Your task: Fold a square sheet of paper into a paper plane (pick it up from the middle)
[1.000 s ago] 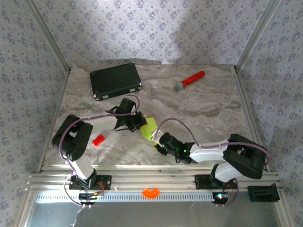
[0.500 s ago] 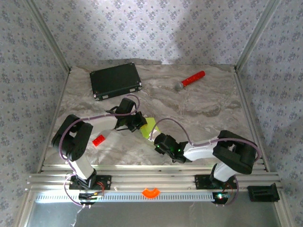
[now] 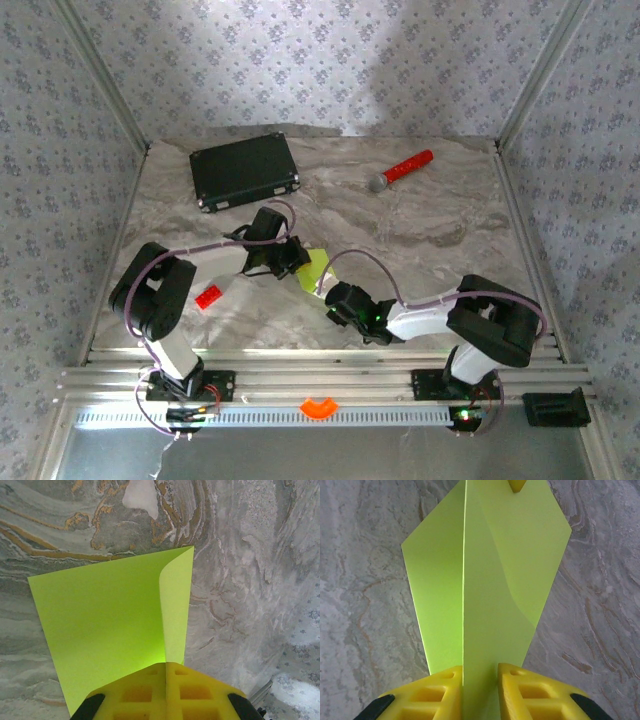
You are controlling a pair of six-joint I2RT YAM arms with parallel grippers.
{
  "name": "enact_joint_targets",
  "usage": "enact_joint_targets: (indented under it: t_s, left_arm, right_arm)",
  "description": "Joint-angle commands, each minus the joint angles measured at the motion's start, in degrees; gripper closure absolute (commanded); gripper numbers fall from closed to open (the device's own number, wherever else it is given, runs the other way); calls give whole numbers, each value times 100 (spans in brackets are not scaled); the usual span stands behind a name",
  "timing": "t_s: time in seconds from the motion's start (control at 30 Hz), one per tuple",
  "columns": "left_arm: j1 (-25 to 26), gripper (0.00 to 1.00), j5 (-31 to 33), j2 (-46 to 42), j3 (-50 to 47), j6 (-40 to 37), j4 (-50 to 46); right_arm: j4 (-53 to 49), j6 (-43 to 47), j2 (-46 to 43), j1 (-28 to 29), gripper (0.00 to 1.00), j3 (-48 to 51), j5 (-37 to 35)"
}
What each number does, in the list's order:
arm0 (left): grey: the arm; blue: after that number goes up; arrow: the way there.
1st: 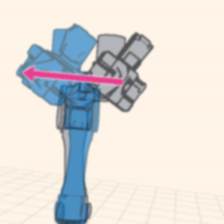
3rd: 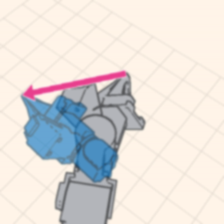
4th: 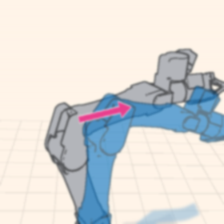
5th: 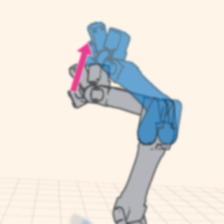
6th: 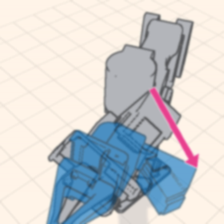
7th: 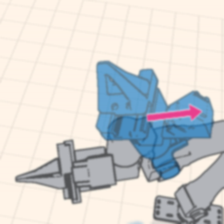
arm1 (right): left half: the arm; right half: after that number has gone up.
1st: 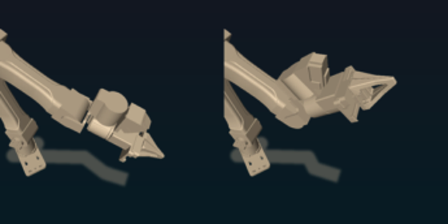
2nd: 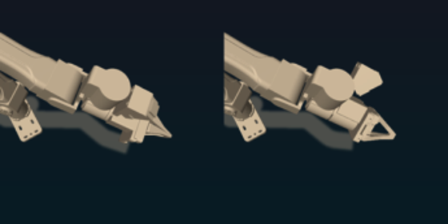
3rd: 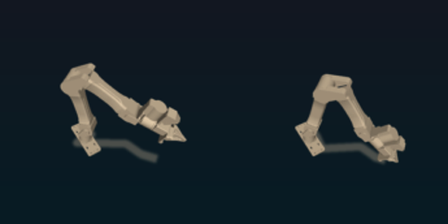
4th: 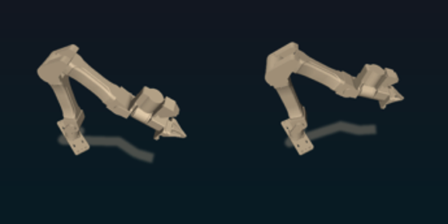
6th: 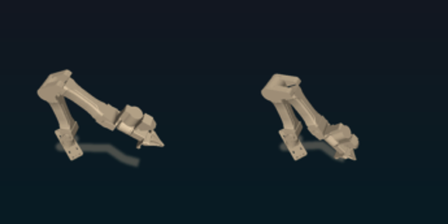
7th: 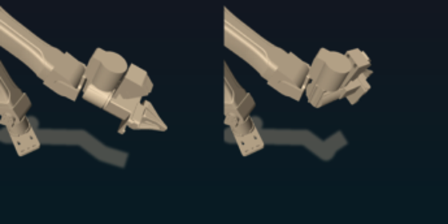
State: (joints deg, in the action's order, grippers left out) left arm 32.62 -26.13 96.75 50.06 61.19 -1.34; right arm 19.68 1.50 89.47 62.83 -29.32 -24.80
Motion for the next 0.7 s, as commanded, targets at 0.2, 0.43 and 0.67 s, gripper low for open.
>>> enact_joint_targets:
  t_s: [0.2,0.43,0.67]
  left_arm:
    - [11,95,-32,-172,84,10,-50]
    - [16,94,-22,-152,109,-2,-80]
    - [15,94,-15,-139,107,0,-72]
  right_arm:
    - [172,-242,-123,-51,78,135,35]
    - [152,-263,-140,-87,83,134,137]
    - [158,-312,-158,-145,88,145,238]
